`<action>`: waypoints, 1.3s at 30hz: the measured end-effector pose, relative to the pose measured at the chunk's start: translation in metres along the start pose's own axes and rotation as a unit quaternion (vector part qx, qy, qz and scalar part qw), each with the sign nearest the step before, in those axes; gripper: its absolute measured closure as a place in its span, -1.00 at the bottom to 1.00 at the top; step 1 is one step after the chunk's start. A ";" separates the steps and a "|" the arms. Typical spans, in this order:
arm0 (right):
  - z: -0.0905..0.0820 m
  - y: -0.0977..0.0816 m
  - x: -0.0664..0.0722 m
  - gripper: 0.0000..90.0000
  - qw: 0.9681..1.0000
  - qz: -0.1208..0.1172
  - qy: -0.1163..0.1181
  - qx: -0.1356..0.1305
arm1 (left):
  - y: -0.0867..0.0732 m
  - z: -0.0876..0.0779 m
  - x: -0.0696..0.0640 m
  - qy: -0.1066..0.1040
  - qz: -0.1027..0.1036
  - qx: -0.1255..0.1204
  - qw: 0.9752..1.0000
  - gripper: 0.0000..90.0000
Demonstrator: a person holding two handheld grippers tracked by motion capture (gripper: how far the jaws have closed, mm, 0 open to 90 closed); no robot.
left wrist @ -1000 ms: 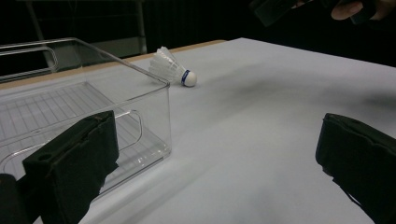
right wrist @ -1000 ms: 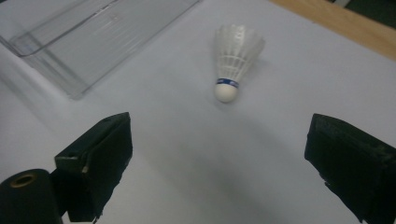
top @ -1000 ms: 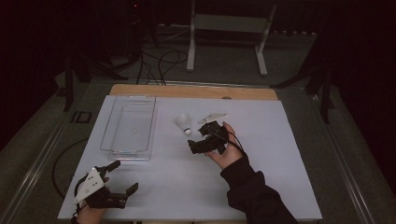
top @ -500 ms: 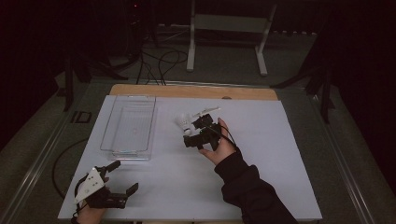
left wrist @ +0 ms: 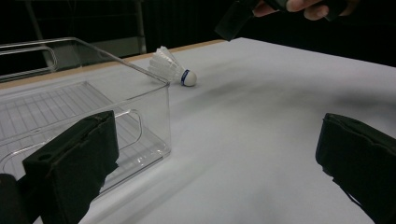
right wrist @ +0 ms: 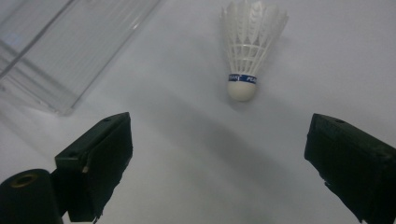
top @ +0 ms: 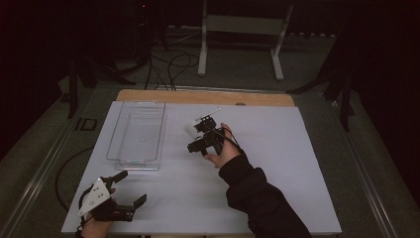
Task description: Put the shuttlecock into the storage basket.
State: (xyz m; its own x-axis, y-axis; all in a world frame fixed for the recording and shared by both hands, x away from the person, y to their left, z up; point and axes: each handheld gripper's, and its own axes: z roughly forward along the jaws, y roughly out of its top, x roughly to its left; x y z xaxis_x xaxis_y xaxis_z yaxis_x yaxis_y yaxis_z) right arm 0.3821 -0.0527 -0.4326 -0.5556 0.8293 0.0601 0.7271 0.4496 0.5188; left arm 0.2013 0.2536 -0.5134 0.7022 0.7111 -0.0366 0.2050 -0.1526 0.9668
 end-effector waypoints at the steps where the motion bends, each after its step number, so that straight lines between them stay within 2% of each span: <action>1: 0.002 0.002 0.000 -0.82 1.000 0.003 -0.002 0.008 | 0.000 0.000 0.000 0.000 -0.001 -0.001 1.000 -1.00; 11: 0.018 0.016 -0.001 -0.78 0.998 0.021 -0.014 0.054 | 0.000 0.000 0.000 -0.001 -0.003 -0.001 1.000 -1.00; 15: 0.026 0.020 -0.004 -0.78 0.997 0.028 -0.010 0.078 | 0.000 0.000 0.000 -0.001 -0.005 -0.002 1.000 -1.00; 19: 0.033 0.023 -0.005 -0.74 0.995 0.036 0.000 0.090 | 0.000 -0.001 0.001 -0.001 -0.006 -0.003 1.000 -1.00; 25: 0.041 0.027 -0.008 -0.68 0.993 0.036 -0.007 0.110 | 0.000 -0.001 0.001 -0.002 -0.005 -0.002 1.000 -1.00; 28: 0.045 0.030 -0.009 -0.66 0.992 0.038 0.005 0.120 | 0.000 -0.001 0.001 -0.001 -0.006 -0.004 1.000 -1.00; 31: 0.049 0.031 -0.009 -0.57 0.990 0.040 0.003 0.135 | 0.000 -0.001 0.001 -0.001 -0.006 -0.003 1.000 -1.00; 34: 0.054 0.033 -0.010 -0.46 0.988 0.040 -0.008 0.149 | 0.000 -0.001 0.001 -0.001 -0.008 -0.005 1.000 -1.00; 39: 0.058 0.037 -0.015 -0.41 0.988 0.047 -0.013 0.144 | -0.001 -0.001 0.001 -0.002 -0.005 -0.003 1.000 -1.00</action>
State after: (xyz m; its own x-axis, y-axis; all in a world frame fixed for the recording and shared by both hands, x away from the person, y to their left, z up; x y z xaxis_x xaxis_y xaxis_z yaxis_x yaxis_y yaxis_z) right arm 0.4406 -0.0295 -0.4643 -0.4722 0.8784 0.0732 0.8620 0.4428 0.2467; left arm 0.2014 0.2549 -0.5139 0.7022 0.7104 -0.0480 0.2085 -0.1407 0.9678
